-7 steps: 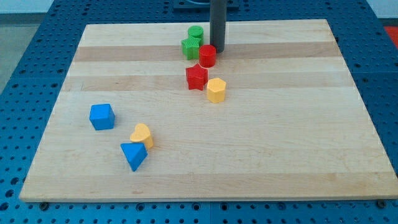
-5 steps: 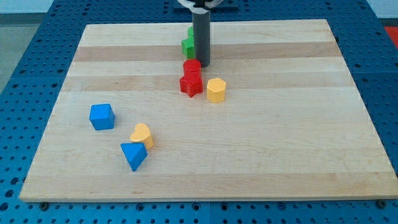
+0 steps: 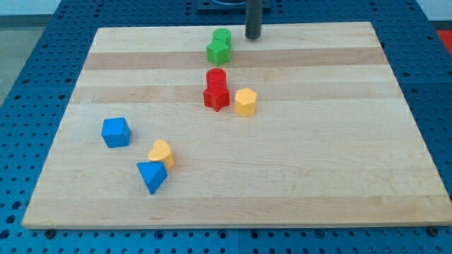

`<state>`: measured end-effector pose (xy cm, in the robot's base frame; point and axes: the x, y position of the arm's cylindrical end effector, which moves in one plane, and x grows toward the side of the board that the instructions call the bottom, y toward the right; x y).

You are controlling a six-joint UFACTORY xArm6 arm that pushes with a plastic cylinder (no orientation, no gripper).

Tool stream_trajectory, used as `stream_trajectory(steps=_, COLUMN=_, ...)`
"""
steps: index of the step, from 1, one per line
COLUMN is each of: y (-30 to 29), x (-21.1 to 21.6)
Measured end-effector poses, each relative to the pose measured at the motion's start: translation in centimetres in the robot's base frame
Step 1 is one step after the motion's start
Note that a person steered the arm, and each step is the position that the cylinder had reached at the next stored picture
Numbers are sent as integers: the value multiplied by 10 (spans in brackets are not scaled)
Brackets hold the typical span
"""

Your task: Push green circle along with green star a bit down

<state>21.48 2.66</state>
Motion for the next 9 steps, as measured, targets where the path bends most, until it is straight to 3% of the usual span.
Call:
stream_trajectory(steps=4, y=-55, x=7)
stream_trajectory(steps=7, y=-59, x=72)
stream_trajectory(steps=9, y=-39, x=72)
